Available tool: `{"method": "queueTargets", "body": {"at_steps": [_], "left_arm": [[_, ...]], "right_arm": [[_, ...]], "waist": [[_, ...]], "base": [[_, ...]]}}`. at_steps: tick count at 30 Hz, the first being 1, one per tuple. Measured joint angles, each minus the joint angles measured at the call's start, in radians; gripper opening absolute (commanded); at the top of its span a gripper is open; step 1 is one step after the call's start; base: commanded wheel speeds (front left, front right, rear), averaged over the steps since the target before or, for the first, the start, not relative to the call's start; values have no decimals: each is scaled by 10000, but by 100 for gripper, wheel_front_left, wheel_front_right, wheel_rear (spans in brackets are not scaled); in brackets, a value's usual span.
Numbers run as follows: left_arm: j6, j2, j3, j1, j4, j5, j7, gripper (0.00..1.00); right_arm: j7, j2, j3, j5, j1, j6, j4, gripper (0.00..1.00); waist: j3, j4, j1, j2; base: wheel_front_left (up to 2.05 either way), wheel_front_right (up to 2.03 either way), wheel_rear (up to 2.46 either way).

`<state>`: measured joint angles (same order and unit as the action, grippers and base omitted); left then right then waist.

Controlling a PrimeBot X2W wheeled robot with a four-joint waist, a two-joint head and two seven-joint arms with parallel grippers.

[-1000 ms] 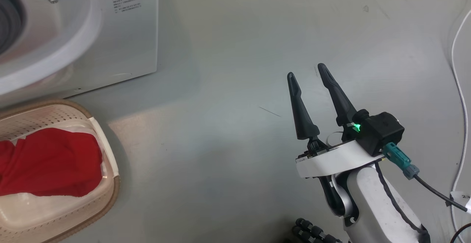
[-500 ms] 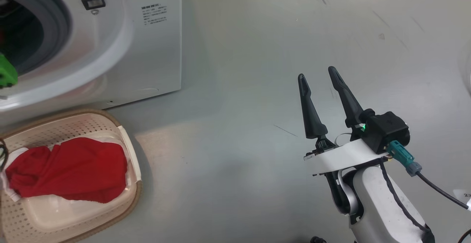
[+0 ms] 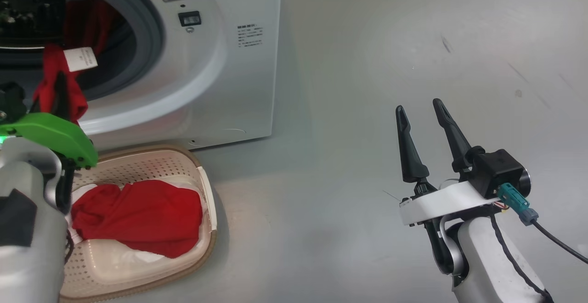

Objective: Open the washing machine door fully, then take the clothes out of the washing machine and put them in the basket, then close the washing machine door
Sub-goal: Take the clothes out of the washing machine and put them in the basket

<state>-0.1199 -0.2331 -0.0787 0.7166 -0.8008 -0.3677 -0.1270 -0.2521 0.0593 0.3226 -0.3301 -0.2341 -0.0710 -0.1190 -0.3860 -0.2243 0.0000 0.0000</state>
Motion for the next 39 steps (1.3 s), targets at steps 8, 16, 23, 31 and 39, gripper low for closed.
{"method": "queueTargets", "body": {"at_steps": [8, 16, 23, 31, 39], "left_arm": [[-10, 253, -535, -1039, 161, 192, -930, 0], [-12, 314, -698, -1849, 669, 226, -1164, 0], [-12, 293, -723, -2359, 1250, 328, -1220, 0], [-12, -36, -623, -2871, 2713, 629, -1221, 0], [-13, -58, -211, -3021, 4964, 970, -1248, 0]], "right_arm": [[0, 35, -313, 71, 364, 188, -173, 100], [0, 36, -487, 84, 707, 351, -309, 100], [0, 38, -608, 150, 990, 470, -345, 100], [0, 31, -598, 163, 1112, 646, -462, 100], [0, 21, -690, 163, 1239, 700, -462, 100]], "waist": [[698, 824, 0, 0], [1381, 1581, 0, 0], [1892, 2123, 0, 0], [2358, 2434, 0, 0], [2491, 2450, 0, 0]], "base": [[0, 0, 0], [0, 0, 0], [0, 0, 0], [0, 0, 0], [0, 0, 0]]}}
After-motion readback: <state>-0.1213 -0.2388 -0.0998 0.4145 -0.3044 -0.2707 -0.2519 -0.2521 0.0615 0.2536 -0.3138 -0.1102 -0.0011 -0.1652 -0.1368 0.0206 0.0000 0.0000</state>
